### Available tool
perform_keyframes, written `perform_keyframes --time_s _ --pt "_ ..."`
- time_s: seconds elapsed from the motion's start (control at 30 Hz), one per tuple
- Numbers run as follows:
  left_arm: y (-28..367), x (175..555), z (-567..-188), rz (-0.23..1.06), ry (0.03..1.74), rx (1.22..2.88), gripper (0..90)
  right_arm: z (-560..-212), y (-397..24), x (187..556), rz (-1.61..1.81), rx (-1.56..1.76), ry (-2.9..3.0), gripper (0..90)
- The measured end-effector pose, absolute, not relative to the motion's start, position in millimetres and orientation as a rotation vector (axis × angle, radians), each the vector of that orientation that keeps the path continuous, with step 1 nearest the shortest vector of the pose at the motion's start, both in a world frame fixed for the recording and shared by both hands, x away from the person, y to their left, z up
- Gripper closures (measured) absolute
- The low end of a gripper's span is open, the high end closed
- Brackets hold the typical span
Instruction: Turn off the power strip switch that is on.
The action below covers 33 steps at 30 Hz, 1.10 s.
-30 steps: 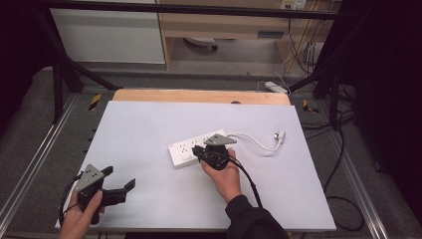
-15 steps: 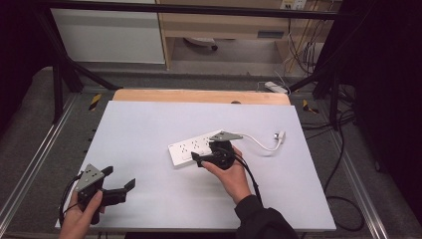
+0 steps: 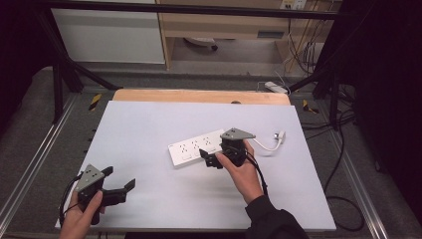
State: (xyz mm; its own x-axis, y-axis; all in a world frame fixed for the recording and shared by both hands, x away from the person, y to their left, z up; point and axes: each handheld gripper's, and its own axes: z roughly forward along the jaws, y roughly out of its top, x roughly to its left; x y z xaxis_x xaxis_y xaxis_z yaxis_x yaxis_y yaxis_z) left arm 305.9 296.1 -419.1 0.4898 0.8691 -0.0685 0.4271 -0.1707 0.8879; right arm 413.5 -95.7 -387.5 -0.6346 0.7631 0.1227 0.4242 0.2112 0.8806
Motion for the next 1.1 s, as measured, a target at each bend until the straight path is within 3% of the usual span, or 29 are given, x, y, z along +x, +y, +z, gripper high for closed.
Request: perform_keyframes --time_s 0.67,1.1 --pt "296.8 305.0 -420.2 0.578 1.107 1.784 6.0 -365.1 -151.0 388.8 1.454 1.033 1.992 4.4" --pt "296.1 305.7 -420.9 0.576 1.112 1.779 6.0 -388.5 -216.2 356.6 1.427 1.122 1.873 3.4"
